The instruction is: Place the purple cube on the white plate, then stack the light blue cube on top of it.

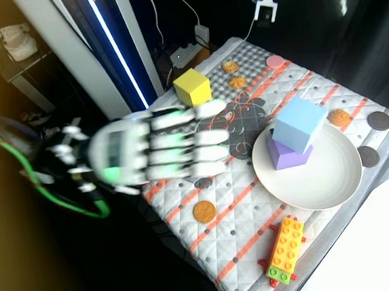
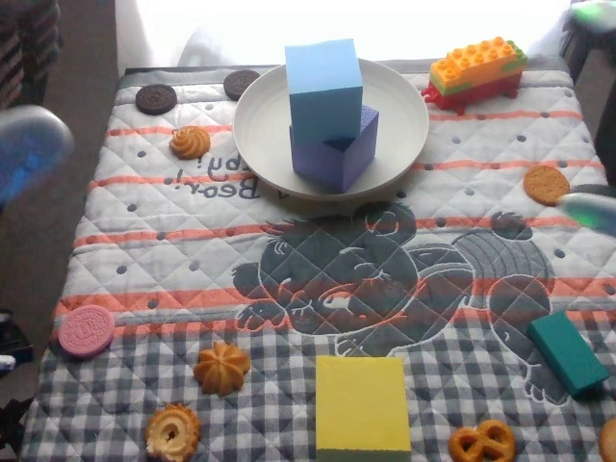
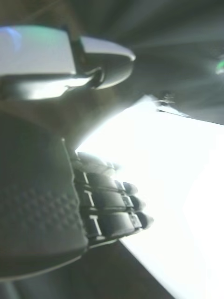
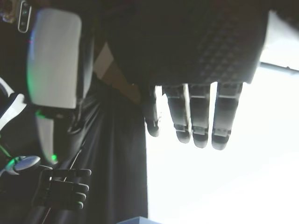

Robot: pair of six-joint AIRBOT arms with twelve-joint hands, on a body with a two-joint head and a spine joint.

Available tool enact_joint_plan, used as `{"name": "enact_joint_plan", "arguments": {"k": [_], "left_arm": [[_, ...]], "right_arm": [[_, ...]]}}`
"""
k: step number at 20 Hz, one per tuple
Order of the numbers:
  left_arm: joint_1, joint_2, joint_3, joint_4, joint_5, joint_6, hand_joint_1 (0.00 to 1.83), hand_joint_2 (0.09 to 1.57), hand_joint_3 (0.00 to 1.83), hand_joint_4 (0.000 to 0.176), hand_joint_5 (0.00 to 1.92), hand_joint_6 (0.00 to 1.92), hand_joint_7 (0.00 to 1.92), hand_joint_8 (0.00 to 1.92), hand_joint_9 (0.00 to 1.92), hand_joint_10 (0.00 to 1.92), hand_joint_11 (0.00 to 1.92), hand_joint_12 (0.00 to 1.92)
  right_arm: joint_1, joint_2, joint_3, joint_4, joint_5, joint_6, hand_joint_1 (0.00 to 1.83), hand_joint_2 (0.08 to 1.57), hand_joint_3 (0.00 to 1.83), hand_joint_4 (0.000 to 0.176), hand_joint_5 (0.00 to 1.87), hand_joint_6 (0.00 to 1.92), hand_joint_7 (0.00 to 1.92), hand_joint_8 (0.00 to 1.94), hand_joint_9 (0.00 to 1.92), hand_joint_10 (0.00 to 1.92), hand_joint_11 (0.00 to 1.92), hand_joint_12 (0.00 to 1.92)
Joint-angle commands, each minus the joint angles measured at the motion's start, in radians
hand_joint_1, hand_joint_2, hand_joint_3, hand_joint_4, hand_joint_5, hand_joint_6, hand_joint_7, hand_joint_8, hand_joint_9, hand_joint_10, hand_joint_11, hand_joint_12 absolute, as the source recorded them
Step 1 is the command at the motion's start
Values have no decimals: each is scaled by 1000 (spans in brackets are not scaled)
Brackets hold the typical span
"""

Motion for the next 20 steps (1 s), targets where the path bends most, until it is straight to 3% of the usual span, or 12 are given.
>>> {"name": "enact_joint_plan", "arguments": {"k": [1,6,8,9,11,14,15,16,17,18,19,20], "left_arm": [[4,-17,19,3,-142,-77,331,1123,10,0,145,1,66,0,34,1,0,87],[-2,-63,83,18,-217,-281,44,1411,20,160,345,32,0,0,0,0,0,0],[-46,-60,83,57,-217,-279,46,1550,21,175,99,0,10,0,63,14,0,0],[-70,-58,85,78,-217,-276,229,1567,0,146,43,0,123,17,358,44,0,790],[-111,-60,89,116,-217,-274,141,1400,0,0,201,4,167,3,151,1,0,602],[-122,-74,86,127,-217,-360,0,1552,7,0,458,58,400,27,396,5,2,769],[-122,-78,85,127,-217,-384,407,1516,0,129,365,1515,626,110,677,141,245,859],[-118,-80,79,127,-217,-428,458,1533,0,167,322,1840,538,537,499,839,121,1007],[-118,-79,77,127,-217,-448,461,1515,17,174,314,1905,399,802,356,1242,23,1247],[-123,-78,75,122,-217,-461,156,1494,6,0,362,1595,394,1128,309,1472,7,1579],[-135,-80,69,114,-217,-462,57,1453,0,0,407,1405,361,1202,250,1515,1,1704],[-137,-81,66,112,-217,-462,38,1448,0,0,407,1379,367,1257,228,1549,0,1721]], "right_arm": [[-11,16,-11,19,236,5,524,1113,9,165,1,0,82,5,82,8,4,1],[15,51,-54,-60,238,-12,493,1169,4,16,242,11,2,0,0,0,0,0],[44,70,-67,-104,238,-44,353,1192,12,130,102,2,1,0,0,0,0,0],[53,78,-73,-115,239,-57,302,1171,2,104,174,10,0,0,0,0,0,0],[52,82,-80,-116,239,-62,432,1183,1,0,284,5,174,7,192,4,0,420],[53,130,-126,-116,240,6,328,1347,6,0,226,2,269,8,316,2,0,897],[54,145,-141,-116,240,11,440,1277,0,0,539,23,722,77,761,148,410,1228],[62,157,-165,-116,240,11,544,1330,3,0,727,16,928,51,923,138,433,1226],[68,154,-172,-112,240,11,809,1339,0,46,643,1207,962,37,961,83,392,1192],[72,149,-182,-99,240,11,716,1393,0,150,508,1611,900,18,911,48,316,1246],[78,143,-191,-78,240,11,782,1387,0,88,515,1654,898,11,923,46,297,1174],[82,134,-192,-66,240,16,742,1378,0,158,514,1657,901,8,928,44,327,1201]]}}
